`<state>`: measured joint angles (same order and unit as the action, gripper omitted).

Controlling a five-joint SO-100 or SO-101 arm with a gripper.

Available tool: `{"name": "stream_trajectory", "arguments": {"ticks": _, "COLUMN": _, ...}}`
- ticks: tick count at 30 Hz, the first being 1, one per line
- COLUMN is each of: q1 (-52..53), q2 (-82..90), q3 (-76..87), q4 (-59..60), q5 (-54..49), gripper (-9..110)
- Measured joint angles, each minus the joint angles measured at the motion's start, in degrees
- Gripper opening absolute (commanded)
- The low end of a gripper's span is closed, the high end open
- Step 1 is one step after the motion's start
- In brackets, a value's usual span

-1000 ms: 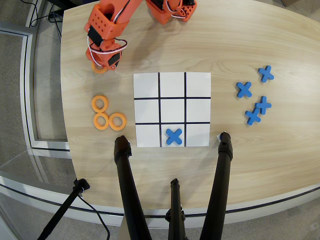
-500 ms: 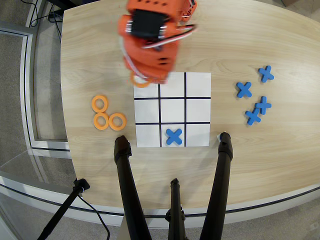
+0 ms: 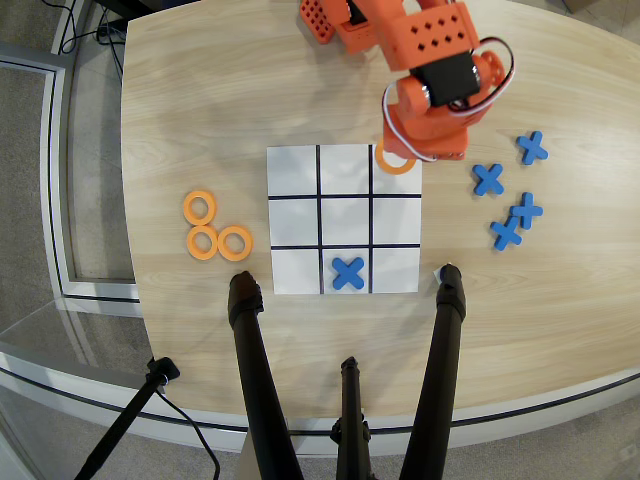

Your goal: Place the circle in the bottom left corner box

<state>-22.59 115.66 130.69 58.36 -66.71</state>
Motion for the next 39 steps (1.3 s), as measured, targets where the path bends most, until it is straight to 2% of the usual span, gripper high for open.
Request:
{"name": "stream_trajectory", "arguments": {"ticks": 9, "q1": 0.26, "q2": -11.78, "q3": 0.00, "q4": -8.79, "q5": -0.62, "gripper": 0}}
{"name": "stream_trajectory", "arguments": {"ticks": 31, "q1": -1.14, "q2": -18.98, "q3": -2.46, "q4": -11.95, "q5": 0.62, "gripper": 0}}
{"name": "stream_trajectory", "arguments": {"ticks": 39, "q1": -0.97, "q2": -18.98, "q3": -2.46, "q4": -11.51, "q5": 0.53, "gripper": 10}}
